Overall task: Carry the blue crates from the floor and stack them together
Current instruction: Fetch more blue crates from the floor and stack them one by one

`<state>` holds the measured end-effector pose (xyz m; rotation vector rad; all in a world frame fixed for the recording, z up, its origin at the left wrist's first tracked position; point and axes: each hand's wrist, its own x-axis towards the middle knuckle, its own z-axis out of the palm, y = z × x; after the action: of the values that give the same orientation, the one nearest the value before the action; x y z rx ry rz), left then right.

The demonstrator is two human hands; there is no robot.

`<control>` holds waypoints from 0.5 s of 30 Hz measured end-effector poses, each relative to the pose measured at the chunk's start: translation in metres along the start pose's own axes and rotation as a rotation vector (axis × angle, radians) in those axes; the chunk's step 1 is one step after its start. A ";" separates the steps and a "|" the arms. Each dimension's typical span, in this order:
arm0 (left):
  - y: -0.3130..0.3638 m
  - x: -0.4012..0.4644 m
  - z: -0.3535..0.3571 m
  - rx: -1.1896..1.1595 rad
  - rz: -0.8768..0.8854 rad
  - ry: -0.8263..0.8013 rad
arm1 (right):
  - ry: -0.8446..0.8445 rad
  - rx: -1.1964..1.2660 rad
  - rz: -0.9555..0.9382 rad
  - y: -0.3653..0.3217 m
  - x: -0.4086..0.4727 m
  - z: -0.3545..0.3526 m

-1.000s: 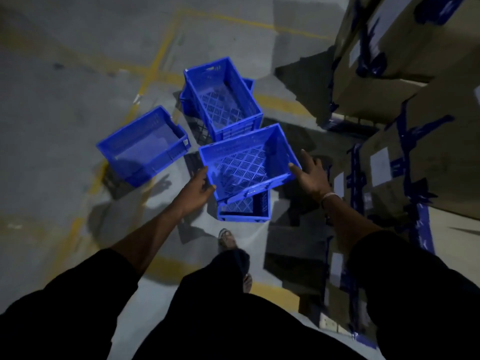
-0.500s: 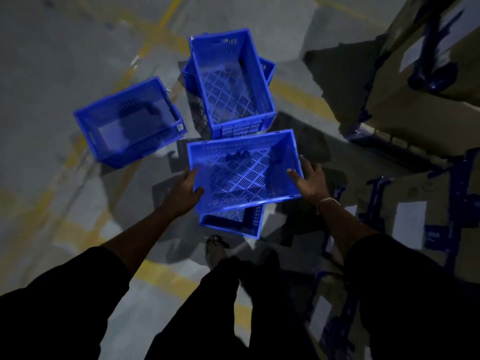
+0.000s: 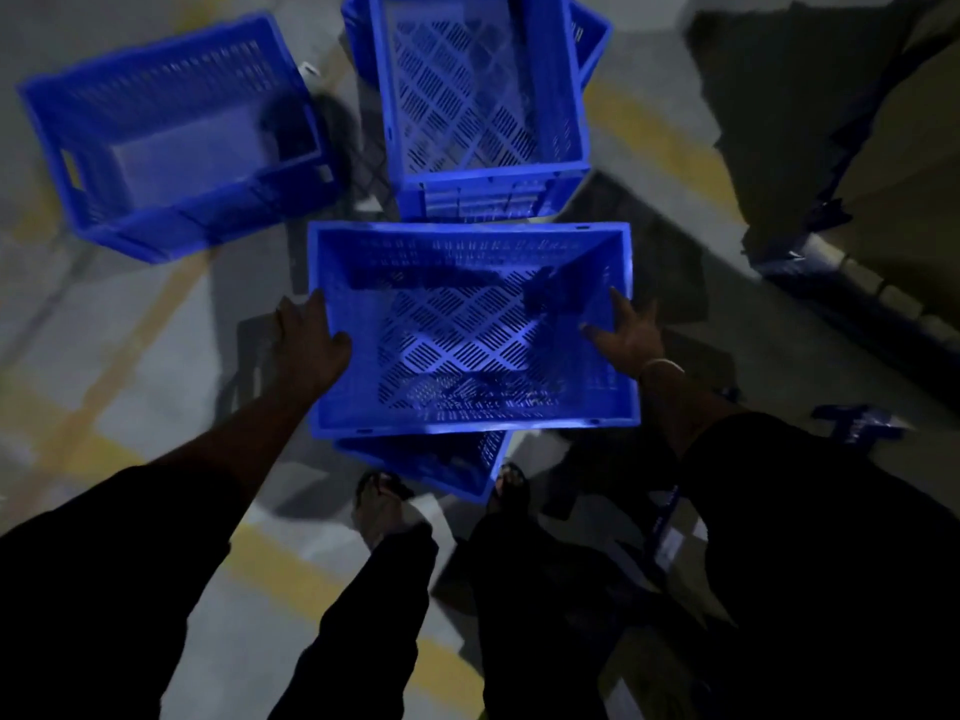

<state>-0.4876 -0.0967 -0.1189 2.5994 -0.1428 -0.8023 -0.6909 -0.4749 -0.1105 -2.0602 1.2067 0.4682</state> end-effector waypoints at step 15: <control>-0.006 0.004 -0.004 0.004 0.082 0.063 | 0.088 0.009 -0.041 0.000 0.022 0.001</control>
<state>-0.4820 -0.0905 -0.1211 2.6013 -0.2314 -0.6908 -0.6800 -0.4876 -0.1251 -2.1132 1.2133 0.3556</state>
